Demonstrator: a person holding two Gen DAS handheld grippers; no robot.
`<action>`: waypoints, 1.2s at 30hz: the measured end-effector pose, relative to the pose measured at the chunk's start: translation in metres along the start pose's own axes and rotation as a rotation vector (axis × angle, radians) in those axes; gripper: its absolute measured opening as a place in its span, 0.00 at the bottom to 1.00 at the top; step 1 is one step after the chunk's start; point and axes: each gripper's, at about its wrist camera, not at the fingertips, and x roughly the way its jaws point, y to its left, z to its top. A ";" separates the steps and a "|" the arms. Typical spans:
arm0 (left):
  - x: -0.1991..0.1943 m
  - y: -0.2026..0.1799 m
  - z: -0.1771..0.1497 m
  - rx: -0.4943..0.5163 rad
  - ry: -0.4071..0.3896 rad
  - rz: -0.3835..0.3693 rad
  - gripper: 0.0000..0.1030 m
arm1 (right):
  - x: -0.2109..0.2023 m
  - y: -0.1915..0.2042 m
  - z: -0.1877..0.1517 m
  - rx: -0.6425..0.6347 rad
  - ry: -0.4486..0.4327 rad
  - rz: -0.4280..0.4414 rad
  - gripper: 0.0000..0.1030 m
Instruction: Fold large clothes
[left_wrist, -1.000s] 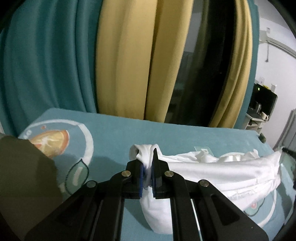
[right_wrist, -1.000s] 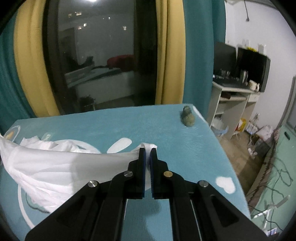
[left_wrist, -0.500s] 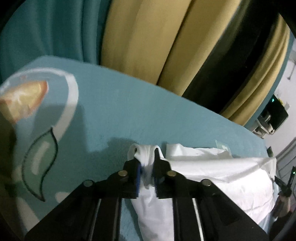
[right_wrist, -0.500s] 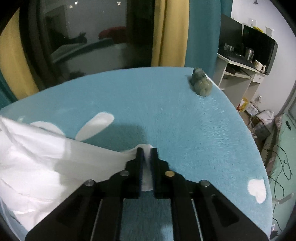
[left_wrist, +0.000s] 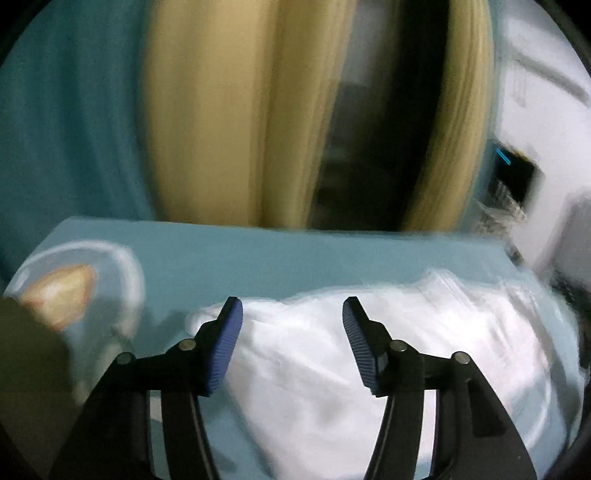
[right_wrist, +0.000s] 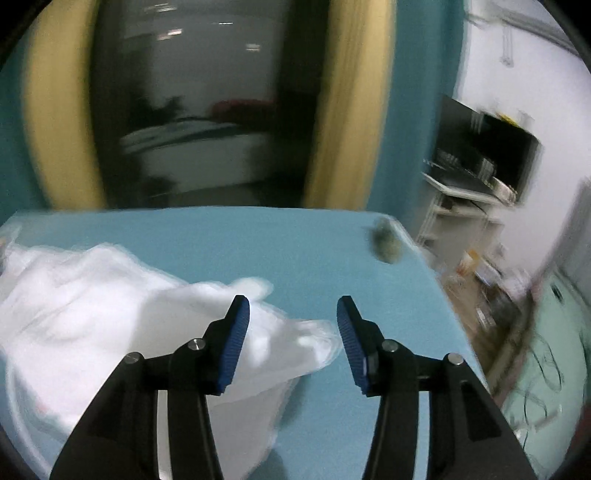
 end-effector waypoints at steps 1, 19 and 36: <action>0.003 -0.013 -0.005 0.047 0.025 -0.027 0.59 | -0.003 0.016 -0.004 -0.039 0.001 0.045 0.48; 0.048 -0.103 -0.053 0.434 0.199 -0.178 0.59 | 0.005 0.136 -0.040 -0.375 0.067 0.215 0.48; 0.038 -0.103 -0.018 0.424 0.123 -0.205 0.03 | -0.006 0.133 -0.009 -0.375 -0.011 0.225 0.01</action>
